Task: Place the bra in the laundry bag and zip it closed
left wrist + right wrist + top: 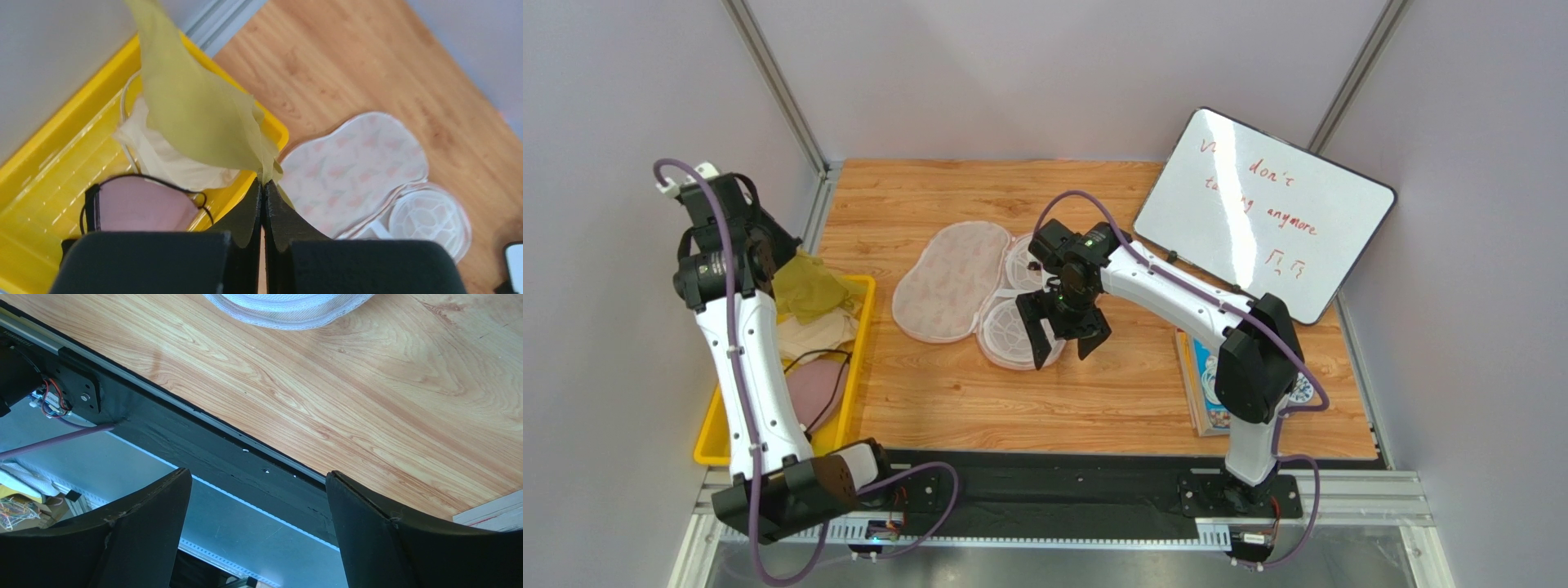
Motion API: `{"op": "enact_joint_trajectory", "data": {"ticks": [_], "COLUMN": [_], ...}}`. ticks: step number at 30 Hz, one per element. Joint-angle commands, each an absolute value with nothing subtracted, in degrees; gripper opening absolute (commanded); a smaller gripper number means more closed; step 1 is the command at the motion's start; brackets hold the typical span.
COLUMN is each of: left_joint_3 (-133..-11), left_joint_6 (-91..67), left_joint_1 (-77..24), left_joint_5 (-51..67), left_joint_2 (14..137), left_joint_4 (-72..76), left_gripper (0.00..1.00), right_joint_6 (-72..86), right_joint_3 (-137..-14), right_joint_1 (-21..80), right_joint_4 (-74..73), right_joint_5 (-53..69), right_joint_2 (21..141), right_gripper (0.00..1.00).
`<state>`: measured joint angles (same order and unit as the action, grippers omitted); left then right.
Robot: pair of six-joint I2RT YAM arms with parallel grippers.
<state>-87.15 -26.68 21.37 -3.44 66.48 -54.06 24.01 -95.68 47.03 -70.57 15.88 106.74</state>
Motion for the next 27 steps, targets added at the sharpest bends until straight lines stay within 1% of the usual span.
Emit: {"op": "enact_joint_trajectory", "data": {"ticks": [1,5,8,16,17,18,19,20,21,22,23,24,25,27], "left_joint_3": [-80.61,-77.09,-75.86,-74.62,-74.62,-74.62,-75.32,-75.58,-75.93,-76.29,-76.38,-76.29,-75.85,-75.06], "left_joint_6": [-25.05,-25.84,-26.1,-25.49,-25.49,-25.75,-26.36,-26.89,-27.42,-28.81,-29.52,-30.14,-31.02,-31.99], "left_joint_1": [22.67,24.96,25.49,26.98,27.07,26.98,27.07,27.16,27.16,27.25,27.33,27.42,27.42,27.68], "left_joint_5": [-3.35,-0.54,-1.75,-3.16,-3.6,-3.86,-4.65,-6.57,-7.29,-7.82,-8.69,-8.61,-8.87,-9.66], "left_joint_2": [69.51,77.06,80.23,82.27,82.27,82.44,82.62,83.23,83.32,83.32,82.97,82.45,81.83,79.38], "left_joint_4": [-48.79,-50.18,-51.77,-52.3,-52.21,-52.29,-53.77,-54.83,-55.71,-57.98,-59.23,-60.2,-61.34,-62.48], "left_gripper": [0.0,0.0,0.0,0.0,0.01,0.08,0.28,0.35,0.4,0.47,0.51,0.64,0.66,0.66], "right_joint_6": [24.35,24.43,24.43,24.26,24.34,24.17,24.17,24.26,24.17,24.17,24.08,24.08,24.0,23.91], "right_joint_3": [-97.21,-97.65,-97.65,-96.07,-96.06,-96.15,-96.15,-96.33,-96.33,-96.33,-96.15,-95.98,-95.89,-95.36], "right_joint_1": [47.29,47.2,47.29,47.29,47.29,47.29,47.29,47.29,47.29,47.29,47.29,47.29,47.29,47.29], "right_joint_4": [-71.28,-70.93,-70.66,-69.43,-69.26,-69.34,-69.35,-69.26,-69.26,-69.17,-69.08,-69.0,-68.91,-68.64], "right_joint_5": [15.03,15.82,16.08,17.4,17.49,17.58,17.84,18.02,18.1,18.45,18.63,18.72,18.98,19.33], "right_joint_2": [105.73,106.43,106.87,107.4,107.49,107.58,107.75,107.93,108.02,108.1,108.28,108.37,108.46,108.81], "right_gripper": [0.87,0.87,0.87,0.87,0.87,0.87,0.87,0.87,0.87,0.87,0.87,0.87,0.87,0.87]}}
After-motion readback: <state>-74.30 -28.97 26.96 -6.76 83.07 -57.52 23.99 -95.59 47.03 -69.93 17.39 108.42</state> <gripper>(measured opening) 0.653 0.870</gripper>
